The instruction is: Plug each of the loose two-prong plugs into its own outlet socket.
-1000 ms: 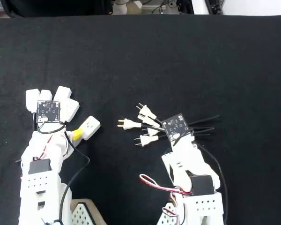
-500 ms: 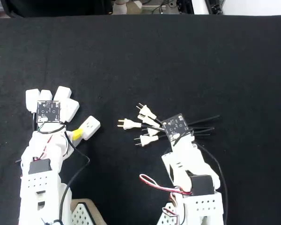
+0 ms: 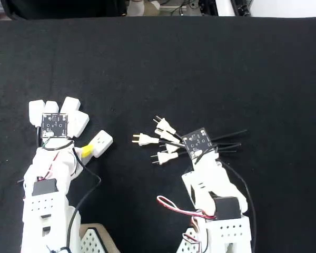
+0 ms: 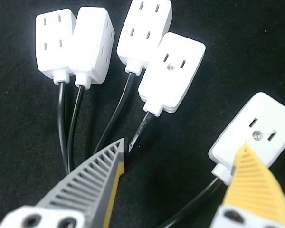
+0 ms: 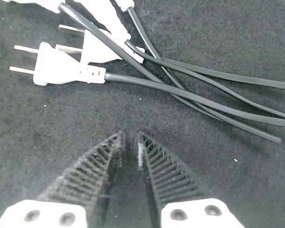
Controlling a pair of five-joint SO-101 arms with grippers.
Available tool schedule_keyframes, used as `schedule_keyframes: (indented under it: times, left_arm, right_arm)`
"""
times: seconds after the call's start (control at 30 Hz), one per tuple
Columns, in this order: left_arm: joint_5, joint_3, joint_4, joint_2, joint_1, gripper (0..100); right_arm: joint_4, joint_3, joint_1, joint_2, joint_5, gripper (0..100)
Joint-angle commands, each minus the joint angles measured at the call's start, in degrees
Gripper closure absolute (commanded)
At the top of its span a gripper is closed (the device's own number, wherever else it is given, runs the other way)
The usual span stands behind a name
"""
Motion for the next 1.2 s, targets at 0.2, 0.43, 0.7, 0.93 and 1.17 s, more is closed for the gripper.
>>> schedule_keyframes:
  times: [0.2, 0.43, 0.7, 0.93, 1.17]
  left_arm:
    - [-0.4, -0.3, 0.1, -0.6, 0.4, 65]
    - [-0.6, -0.3, 0.2, -0.6, 0.4, 65]
    - [-0.6, -0.3, 0.2, -0.6, 0.4, 65]
    - [-0.3, -0.7, 0.3, -0.6, 0.5, 65]
    - [-0.7, -7.7, 6.9, -0.6, 5.8, 65]
  right_arm:
    - [0.3, 0.1, -0.6, 0.3, -0.4, 95.1]
    - [0.3, 0.1, -0.6, 0.3, -0.4, 95.1]
    - [0.3, 0.1, -0.6, 0.3, -0.4, 95.1]
    - [0.3, 0.1, -0.6, 0.3, -0.4, 95.1]
    - [0.3, 0.1, -0.6, 0.3, -0.4, 95.1]
